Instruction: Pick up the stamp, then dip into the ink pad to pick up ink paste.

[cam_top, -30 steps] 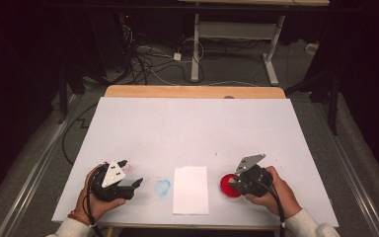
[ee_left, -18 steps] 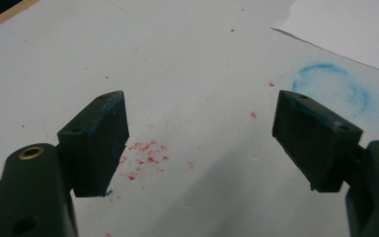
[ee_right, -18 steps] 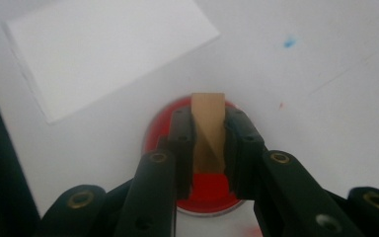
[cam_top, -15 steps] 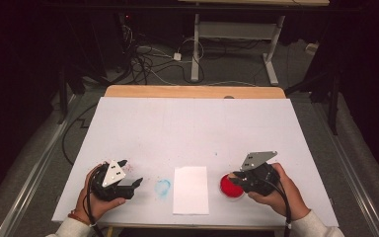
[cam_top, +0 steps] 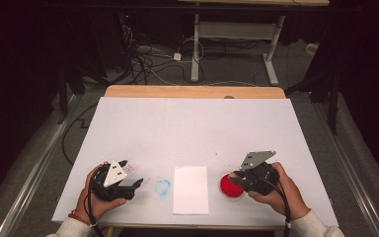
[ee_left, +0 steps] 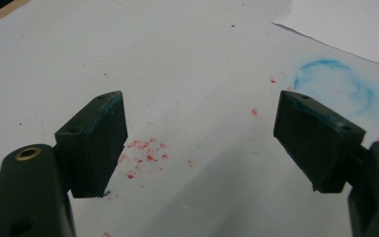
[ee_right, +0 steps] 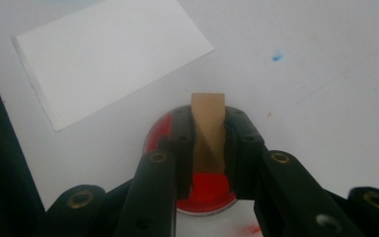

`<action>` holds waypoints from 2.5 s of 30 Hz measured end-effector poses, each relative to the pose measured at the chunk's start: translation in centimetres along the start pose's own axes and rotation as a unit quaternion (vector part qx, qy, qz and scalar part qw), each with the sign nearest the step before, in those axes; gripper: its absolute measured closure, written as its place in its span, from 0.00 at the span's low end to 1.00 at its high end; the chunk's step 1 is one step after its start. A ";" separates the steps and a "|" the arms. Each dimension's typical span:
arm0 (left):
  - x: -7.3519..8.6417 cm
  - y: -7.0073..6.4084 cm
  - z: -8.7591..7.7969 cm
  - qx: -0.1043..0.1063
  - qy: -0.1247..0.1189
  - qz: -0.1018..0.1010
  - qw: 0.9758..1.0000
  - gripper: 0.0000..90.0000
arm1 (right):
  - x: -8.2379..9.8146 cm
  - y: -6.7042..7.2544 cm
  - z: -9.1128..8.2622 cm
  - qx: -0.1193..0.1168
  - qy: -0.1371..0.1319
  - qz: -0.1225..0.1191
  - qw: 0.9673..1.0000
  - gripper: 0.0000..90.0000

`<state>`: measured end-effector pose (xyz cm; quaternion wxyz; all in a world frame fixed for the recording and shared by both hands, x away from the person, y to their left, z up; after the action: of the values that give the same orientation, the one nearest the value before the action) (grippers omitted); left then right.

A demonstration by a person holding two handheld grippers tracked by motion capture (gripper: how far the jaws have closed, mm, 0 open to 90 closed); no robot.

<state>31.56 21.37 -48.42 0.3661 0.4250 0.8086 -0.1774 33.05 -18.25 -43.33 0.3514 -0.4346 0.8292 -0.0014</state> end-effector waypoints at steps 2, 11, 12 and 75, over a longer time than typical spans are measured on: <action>-0.1 0.1 0.0 -0.001 -0.004 0.006 1.000 0.23 | 0.5 0.0 1.0 -0.002 0.011 0.000 1.000 0.84; 0.0 0.0 0.0 0.002 0.002 0.002 1.000 0.23 | 1.4 0.7 2.9 -0.012 0.041 -0.012 0.999 0.84; 0.0 0.0 0.0 0.003 0.002 0.002 1.000 0.23 | 1.5 0.6 2.9 -0.014 0.039 -0.014 0.999 0.84; -0.1 -0.3 0.6 0.007 0.013 0.016 1.000 0.22 | 0.1 -1.5 -1.4 0.014 -0.071 0.042 0.996 0.84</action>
<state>31.60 20.78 -48.70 0.3557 0.4428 0.8049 -0.1717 33.31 -19.66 -41.88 0.4154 -0.3934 0.8195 0.0323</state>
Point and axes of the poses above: each handheld gripper's, and its own axes: z roughly forward along the jaws, x roughly out of its underside, y roughly to its left, the point moved 3 cm from there along z, roughly forward along the jaws, and after that the axes turned 15 degrees about x, right-handed, at the moved point
